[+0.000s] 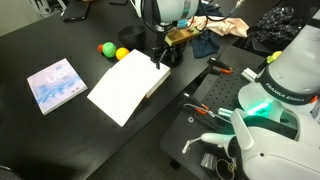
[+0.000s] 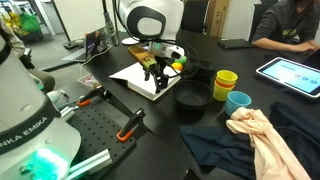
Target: Remove the black bowl from the top of the orange book and put it on the bowl at the back then open the book.
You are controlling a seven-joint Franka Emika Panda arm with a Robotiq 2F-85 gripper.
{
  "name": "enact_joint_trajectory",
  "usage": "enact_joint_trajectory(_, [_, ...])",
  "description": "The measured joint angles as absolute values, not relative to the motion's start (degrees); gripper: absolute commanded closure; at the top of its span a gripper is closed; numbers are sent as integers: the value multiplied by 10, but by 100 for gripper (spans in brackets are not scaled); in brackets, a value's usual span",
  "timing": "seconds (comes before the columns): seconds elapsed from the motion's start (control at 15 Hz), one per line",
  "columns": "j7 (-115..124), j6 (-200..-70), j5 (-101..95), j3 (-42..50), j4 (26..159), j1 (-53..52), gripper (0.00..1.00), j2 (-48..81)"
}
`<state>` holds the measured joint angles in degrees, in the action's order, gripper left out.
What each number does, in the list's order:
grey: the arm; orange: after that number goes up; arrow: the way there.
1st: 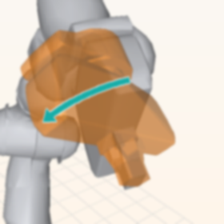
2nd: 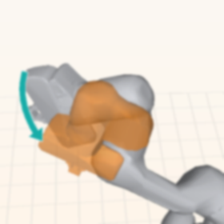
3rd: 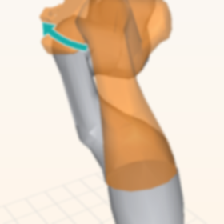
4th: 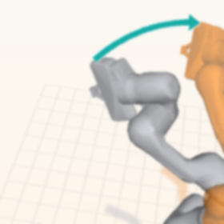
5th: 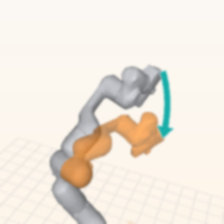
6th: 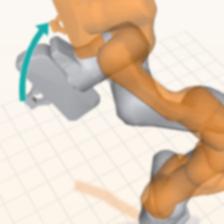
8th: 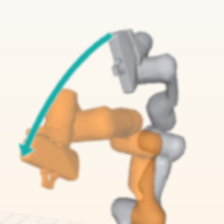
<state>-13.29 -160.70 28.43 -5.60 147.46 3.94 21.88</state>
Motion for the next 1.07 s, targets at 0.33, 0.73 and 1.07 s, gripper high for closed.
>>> enact_joint_trajectory(0.33, [-133,-1660,287,-97,1474,86,0,239])
enact_joint_trajectory(0.73, [-164,-1718,357,-166,1473,146,0,270])
enact_joint_trajectory(1.07, [-180,-1749,379,-223,1469,201,0,297])
